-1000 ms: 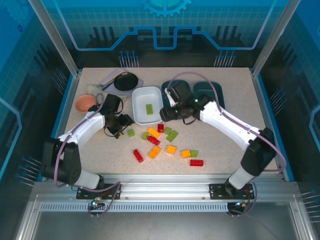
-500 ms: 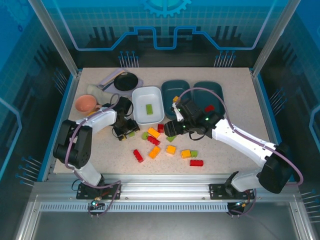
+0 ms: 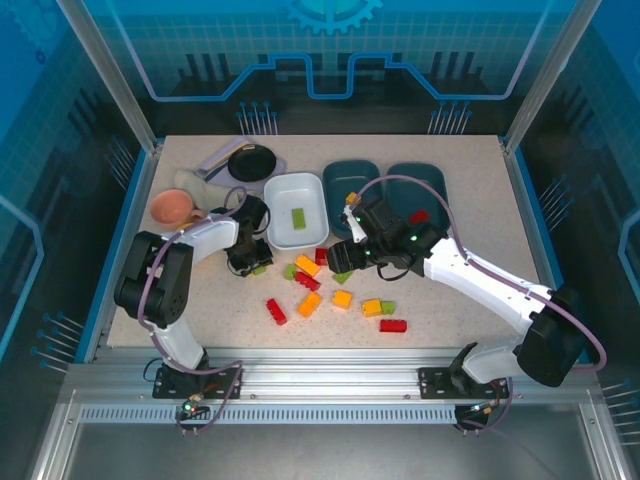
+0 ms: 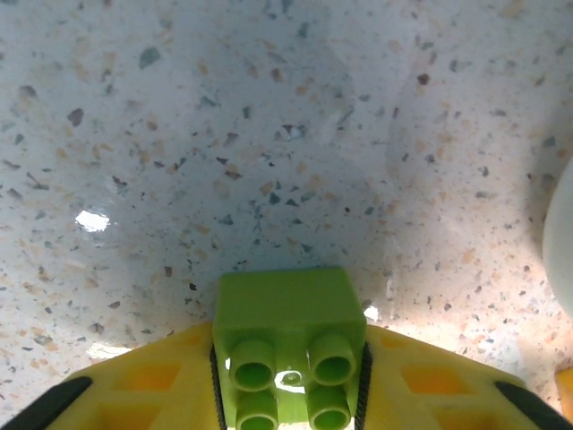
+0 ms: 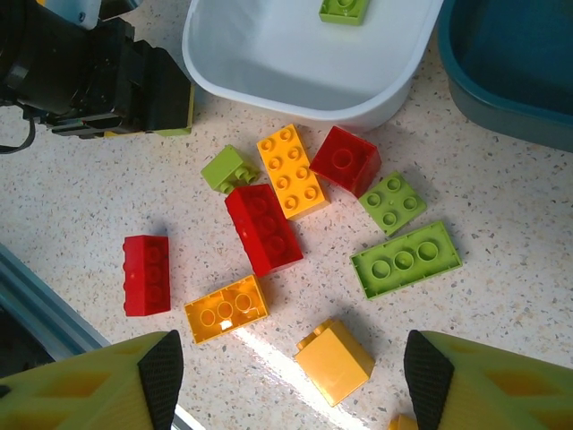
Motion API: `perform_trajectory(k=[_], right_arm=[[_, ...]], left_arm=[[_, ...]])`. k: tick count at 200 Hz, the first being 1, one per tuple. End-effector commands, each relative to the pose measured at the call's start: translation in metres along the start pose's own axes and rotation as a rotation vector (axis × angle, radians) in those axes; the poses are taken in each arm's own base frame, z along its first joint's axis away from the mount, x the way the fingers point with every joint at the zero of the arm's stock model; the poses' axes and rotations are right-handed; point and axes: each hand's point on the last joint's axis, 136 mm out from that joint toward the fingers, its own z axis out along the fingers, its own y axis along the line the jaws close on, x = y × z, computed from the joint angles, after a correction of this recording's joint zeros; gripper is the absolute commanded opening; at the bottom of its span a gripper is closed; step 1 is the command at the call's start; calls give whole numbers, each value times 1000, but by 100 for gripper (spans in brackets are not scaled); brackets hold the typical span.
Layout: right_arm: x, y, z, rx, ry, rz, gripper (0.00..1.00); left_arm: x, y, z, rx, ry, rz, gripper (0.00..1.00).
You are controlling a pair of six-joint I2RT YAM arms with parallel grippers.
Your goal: Sort the legos into containers by color
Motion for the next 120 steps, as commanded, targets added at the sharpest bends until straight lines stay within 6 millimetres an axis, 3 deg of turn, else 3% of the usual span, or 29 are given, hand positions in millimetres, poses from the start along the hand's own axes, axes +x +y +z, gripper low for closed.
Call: perform_trajectory(k=[1, 19, 40, 57, 74, 93, 120], right_arm=[[-2, 8, -4, -26, -12, -5, 68], [-5, 8, -14, -25, -44, -5, 67], [-14, 8, -34, -44, -128, 14, 66], [-17, 3, -43, -51, -169, 63, 66], [-17, -5, -44, -46, -173, 106, 66], [-17, -15, -40, -21, -164, 152, 66], [-12, -36, -39, 52, -123, 243, 66]], left_arm=[[-2, 5, -7, -38, -52, 25, 32], [-4, 3, -42, -35, -134, 53, 29], [-4, -22, -98, 52, -234, 127, 29], [-7, -40, -125, 103, -239, 141, 29], [-15, -59, -133, 128, -224, 158, 29], [-29, -82, -129, 139, -211, 178, 29], [-52, -107, -107, 87, -178, 200, 30]])
